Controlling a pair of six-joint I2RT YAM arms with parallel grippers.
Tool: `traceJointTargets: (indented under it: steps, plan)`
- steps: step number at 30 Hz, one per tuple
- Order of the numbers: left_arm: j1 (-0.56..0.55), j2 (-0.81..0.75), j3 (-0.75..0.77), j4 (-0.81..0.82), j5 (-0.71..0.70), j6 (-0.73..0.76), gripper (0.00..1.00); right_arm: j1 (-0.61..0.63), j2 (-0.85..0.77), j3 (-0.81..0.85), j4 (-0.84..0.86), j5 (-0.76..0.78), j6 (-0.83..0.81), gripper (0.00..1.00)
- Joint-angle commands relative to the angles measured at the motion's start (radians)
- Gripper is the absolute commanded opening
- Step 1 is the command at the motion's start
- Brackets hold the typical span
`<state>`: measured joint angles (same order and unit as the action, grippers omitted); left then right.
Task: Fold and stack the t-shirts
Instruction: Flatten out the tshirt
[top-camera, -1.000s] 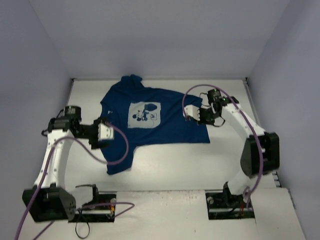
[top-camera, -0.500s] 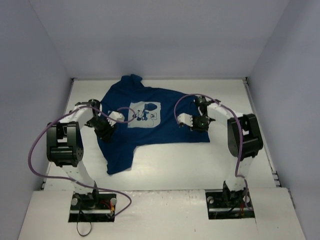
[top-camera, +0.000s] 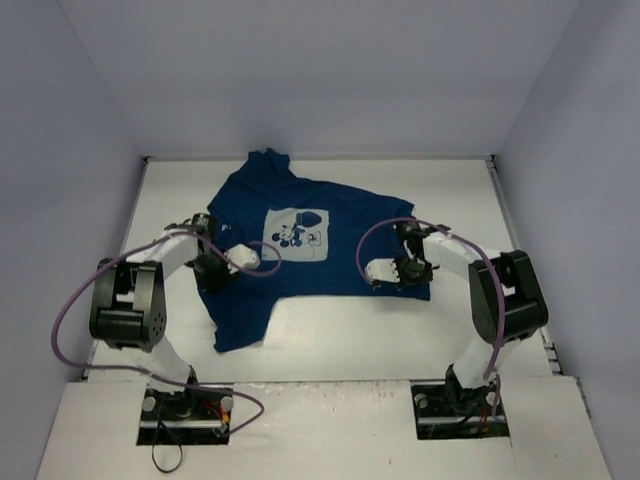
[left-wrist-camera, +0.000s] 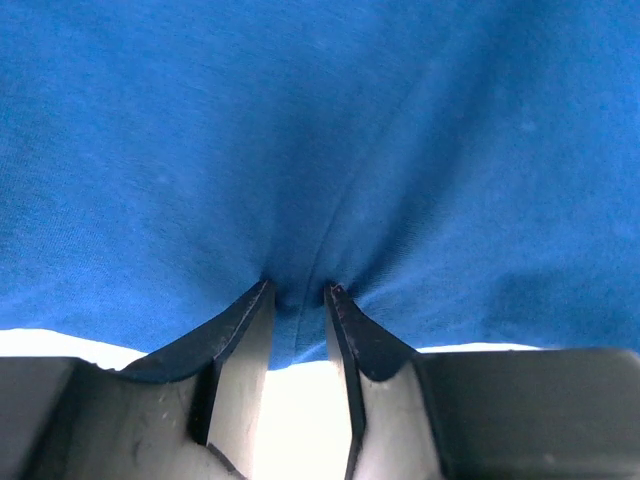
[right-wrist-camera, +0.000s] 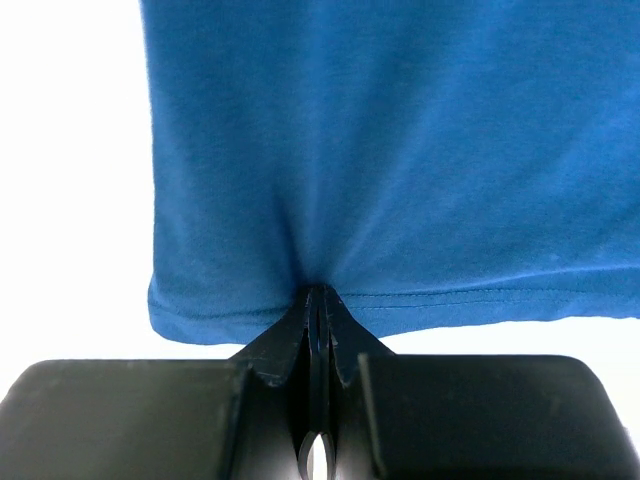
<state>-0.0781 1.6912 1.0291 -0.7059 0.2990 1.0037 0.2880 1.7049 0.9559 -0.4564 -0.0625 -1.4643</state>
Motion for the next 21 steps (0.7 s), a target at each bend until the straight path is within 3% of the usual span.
traceJointTargets:
  steps: [1,11,15,18,19,21]
  plan:
    - [-0.020,-0.074,-0.124,-0.082,-0.031,0.118,0.24,0.006,-0.069,-0.050,-0.155,0.059,-0.060,0.00]
    - [-0.042,-0.357,-0.206,-0.343,0.089,0.384,0.18,0.033,-0.201,-0.064,-0.261,0.083,-0.145,0.00]
    - [-0.048,-0.431,-0.199,-0.436,0.131,0.447,0.20,0.049,-0.237,-0.027,-0.300,0.027,-0.140,0.00]
    - [-0.047,-0.478,-0.126,-0.440,0.208,0.383,0.37,0.047,-0.257,0.099,-0.306,-0.100,-0.034,0.00]
    - [-0.044,-0.481,-0.093,-0.438,0.239,0.357,0.51,0.038,-0.254,0.161,-0.305,-0.156,0.004,0.00]
    - [-0.041,-0.465,0.023,-0.402,0.328,0.239,0.93,-0.017,-0.184,0.331,-0.283,-0.330,0.155,0.01]
